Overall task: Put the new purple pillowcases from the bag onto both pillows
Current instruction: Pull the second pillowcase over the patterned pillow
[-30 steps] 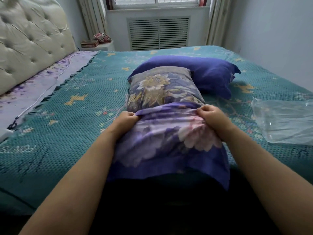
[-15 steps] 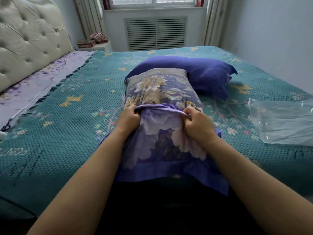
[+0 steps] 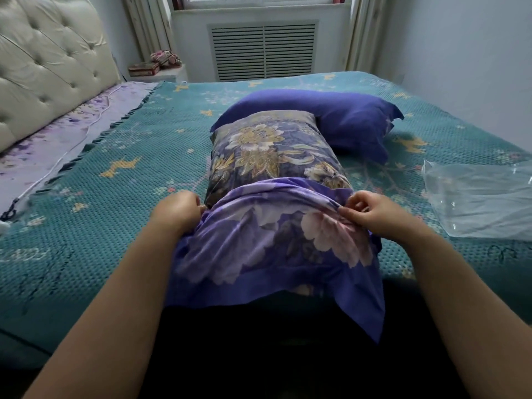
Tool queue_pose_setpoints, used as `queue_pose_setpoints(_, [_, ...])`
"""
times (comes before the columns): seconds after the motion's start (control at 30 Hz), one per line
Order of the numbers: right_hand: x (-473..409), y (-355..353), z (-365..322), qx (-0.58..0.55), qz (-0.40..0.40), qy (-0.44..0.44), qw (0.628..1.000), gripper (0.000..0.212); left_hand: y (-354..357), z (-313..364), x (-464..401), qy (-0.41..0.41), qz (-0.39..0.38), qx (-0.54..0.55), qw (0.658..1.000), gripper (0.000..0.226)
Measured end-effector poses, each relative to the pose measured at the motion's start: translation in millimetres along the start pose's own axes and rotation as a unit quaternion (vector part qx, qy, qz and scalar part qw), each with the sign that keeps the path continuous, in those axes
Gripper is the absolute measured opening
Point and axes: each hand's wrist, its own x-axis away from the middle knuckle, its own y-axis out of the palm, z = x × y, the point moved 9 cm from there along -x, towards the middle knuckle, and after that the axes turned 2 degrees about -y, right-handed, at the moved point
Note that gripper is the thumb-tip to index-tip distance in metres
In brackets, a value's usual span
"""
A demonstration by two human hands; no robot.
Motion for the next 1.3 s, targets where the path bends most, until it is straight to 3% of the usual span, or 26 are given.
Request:
queue_pose_setpoints(0.1, [12.1,-1.7,15.0,0.100,-0.055,0.061,0.992,0.030,8.3,15.5,10.1,-0.003,-0.030,0.094,0.995,0.042])
queue_pose_setpoints(0.2, [15.3,-4.3,17.9,0.107,-0.022,0.065,0.992,0.008,-2.8,41.0,32.4,0.006,0.001,0.071,0.997,0.055])
queue_pose_setpoints(0.27, [11.1,-2.3,14.3,0.006,0.080,0.036,0.996,0.017,-7.4,72.2,60.2,0.035,0.070,-0.011,0.997,0.066])
queue_pose_setpoints(0.33, [14.6,7.2,8.4,-0.214,0.138,0.024,0.967,0.021,-3.8,118.8,89.9,0.150,0.167,-0.025,0.974,0.073])
queue_pose_setpoints(0.43, [8.4,25.9,-13.2,-0.409,0.045,0.031,0.911,0.024,4.7,145.2,104.7,0.292,0.232,0.030,0.927,0.066])
queue_pose_setpoints(0.5, [-2.5,26.4,-19.7,-0.422,-0.005,0.025,0.906,0.030,9.2,128.5,94.0,0.309,0.235,0.046,0.920,0.063])
queue_pose_setpoints(0.6, [-25.9,-5.2,-5.3,-0.215,0.118,0.005,0.969,0.045,21.6,96.1,69.1,0.251,0.201,0.031,0.946,0.071])
queue_pose_setpoints(0.7, [-32.4,-14.2,14.7,-0.097,0.204,0.043,0.973,0.051,26.8,71.1,55.1,0.133,0.163,0.018,0.978,0.080])
queue_pose_setpoints(0.77, [-30.6,-1.3,41.0,-0.106,0.179,0.138,0.968,0.089,25.2,67.1,59.2,0.081,0.155,-0.012,0.985,0.078])
queue_pose_setpoints(0.83, [-24.4,24.3,60.8,-0.165,0.096,0.216,0.957,0.121,23.6,73.7,67.8,0.070,0.130,0.026,0.989,0.078])
queue_pose_setpoints(0.87, [-21.3,34.7,60.6,-0.192,0.053,0.213,0.956,0.117,27.9,79.9,70.1,0.067,0.095,0.077,0.990,0.081])
queue_pose_setpoints(0.97, [-14.7,43.2,46.9,-0.200,0.036,0.162,0.966,0.059,44.1,99.4,72.2,0.051,0.001,0.209,0.977,0.094])
queue_pose_setpoints(1.07, [-7.7,18.4,-4.8,-0.264,0.123,0.049,0.956,0.027,31.2,113.7,68.2,0.049,0.014,0.379,0.924,0.114])
queue_pose_setpoints(1.13, [-3.5,-25.0,-53.1,-0.262,0.213,-0.064,0.939,0.018,21.2,121.6,63.9,0.070,0.004,0.556,0.829,0.112])
queue_pose_setpoints(1.2, [4.3,-67.4,-115.5,-0.176,0.269,-0.164,0.933,0.014,38.3,144.1,68.5,0.055,-0.123,0.713,0.688,0.083])
queue_pose_setpoints(1.23, [7.8,-77.7,-149.5,-0.116,0.273,-0.217,0.930,0.017,50.9,156.5,77.7,0.028,-0.179,0.751,0.635,0.062])
queue_pose_setpoints(1.27, [8.8,-78.1,-182.0,-0.052,0.261,-0.265,0.927,0.020,61.6,169.1,87.4,0.018,-0.222,0.757,0.614,0.047])
queue_pose_setpoints(1.3, [5.5,-67.3,-208.7,0.011,0.236,-0.310,0.921,0.020,72.5,179.1,95.3,0.019,-0.256,0.741,0.620,0.036])
